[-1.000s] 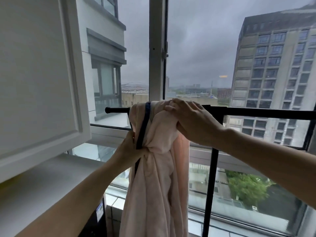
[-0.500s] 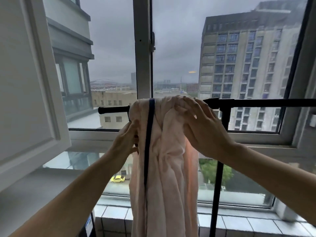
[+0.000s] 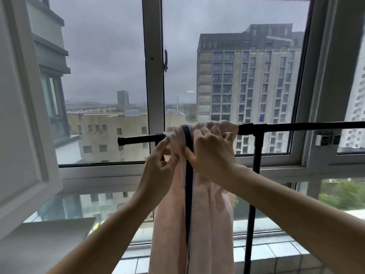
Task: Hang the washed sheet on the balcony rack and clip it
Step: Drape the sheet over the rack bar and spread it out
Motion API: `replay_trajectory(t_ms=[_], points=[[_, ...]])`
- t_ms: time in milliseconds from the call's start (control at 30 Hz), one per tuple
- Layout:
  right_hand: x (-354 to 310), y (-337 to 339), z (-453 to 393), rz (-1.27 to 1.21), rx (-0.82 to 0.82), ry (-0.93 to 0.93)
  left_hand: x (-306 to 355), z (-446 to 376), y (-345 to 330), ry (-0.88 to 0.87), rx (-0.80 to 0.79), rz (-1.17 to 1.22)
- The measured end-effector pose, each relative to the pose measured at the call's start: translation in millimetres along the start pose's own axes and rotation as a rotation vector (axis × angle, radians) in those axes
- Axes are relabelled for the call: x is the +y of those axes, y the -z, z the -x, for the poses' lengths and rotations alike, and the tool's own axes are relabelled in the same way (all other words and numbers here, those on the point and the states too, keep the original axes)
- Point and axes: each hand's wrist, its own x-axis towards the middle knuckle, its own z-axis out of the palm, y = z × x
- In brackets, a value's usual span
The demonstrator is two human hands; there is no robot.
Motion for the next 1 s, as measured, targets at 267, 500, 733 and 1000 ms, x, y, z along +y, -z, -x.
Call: replay_trajectory(t_ms=[267,500,733,1000], points=[[18,3,-6,-0.311,-0.027,-0.003,4,-15,-3,-0.029,0.159,-0.191],[48,36,-38,-0.536,0.132,-0.054,40,-62,-23,-0.227,0.185,-0.345],[108,56,-65,-0.466,0.209,-0.148,77,-94,-63,-0.306,0.062,-0.334],[195,52,-71,-0.379,0.218,-0.369,82,-120,-122,-0.292,-0.234,-0.479]])
